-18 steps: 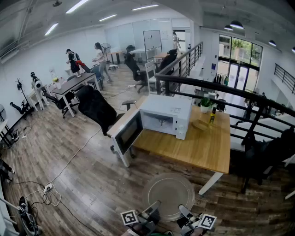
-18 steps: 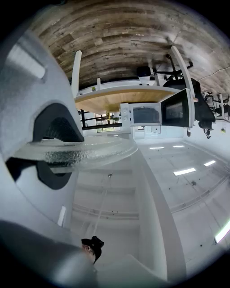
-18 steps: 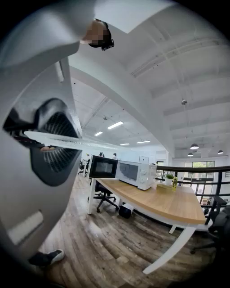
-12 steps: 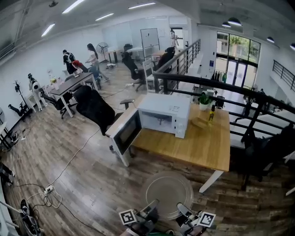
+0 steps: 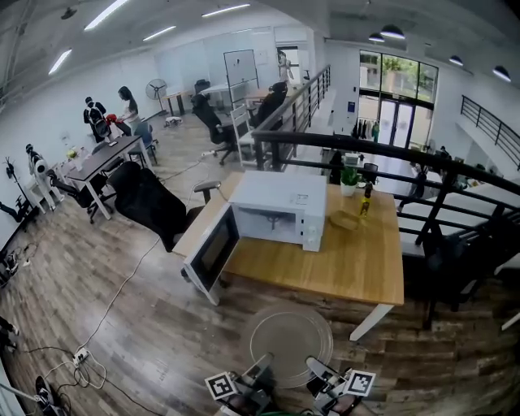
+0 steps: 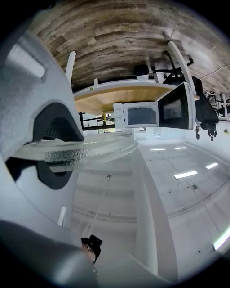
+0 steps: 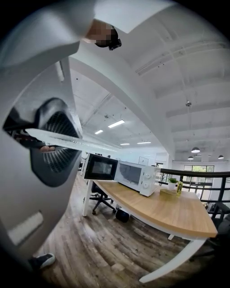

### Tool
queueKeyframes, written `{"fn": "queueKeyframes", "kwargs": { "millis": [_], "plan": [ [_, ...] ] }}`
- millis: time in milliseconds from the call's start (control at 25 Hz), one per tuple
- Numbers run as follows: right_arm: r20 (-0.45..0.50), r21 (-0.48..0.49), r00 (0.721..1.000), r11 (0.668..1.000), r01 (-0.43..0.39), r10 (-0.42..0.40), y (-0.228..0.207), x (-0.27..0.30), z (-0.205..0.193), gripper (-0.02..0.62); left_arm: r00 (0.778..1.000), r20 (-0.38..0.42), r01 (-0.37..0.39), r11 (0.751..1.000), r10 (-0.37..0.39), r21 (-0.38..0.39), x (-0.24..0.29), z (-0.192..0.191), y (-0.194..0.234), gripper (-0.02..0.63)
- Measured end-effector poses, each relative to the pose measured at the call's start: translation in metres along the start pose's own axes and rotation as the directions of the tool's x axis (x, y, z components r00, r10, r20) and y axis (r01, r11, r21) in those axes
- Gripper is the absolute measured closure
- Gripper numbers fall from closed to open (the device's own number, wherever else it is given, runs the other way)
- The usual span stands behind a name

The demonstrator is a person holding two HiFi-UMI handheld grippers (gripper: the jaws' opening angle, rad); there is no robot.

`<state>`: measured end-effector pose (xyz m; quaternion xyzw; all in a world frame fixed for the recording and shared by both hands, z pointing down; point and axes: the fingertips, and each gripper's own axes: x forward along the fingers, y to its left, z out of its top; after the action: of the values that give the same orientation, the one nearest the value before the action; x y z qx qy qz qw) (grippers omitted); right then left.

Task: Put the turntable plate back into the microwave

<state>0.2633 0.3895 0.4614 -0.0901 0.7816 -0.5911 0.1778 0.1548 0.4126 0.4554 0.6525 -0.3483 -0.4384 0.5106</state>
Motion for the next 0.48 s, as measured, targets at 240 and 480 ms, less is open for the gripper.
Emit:
{"fn": "queueKeyframes", "kwargs": {
  "millis": [240, 480],
  "plan": [
    [0.021, -0.048, 1.0, 0.999, 0.021, -0.02, -0.016, 0.052, 0.012, 0.545, 0.999, -0.041, 0.019, 1.0, -0.019, -0.008, 0.014, 0.057, 0.015, 0.565],
    [0.063, -0.047, 0.998, 0.998, 0.034, -0.031, -0.024, 0.104, 0.019, 0.546, 0.996, -0.069, 0.053, 0.998, -0.055, -0.025, 0.026, 0.11, 0.02, 0.565]
  ]
}}
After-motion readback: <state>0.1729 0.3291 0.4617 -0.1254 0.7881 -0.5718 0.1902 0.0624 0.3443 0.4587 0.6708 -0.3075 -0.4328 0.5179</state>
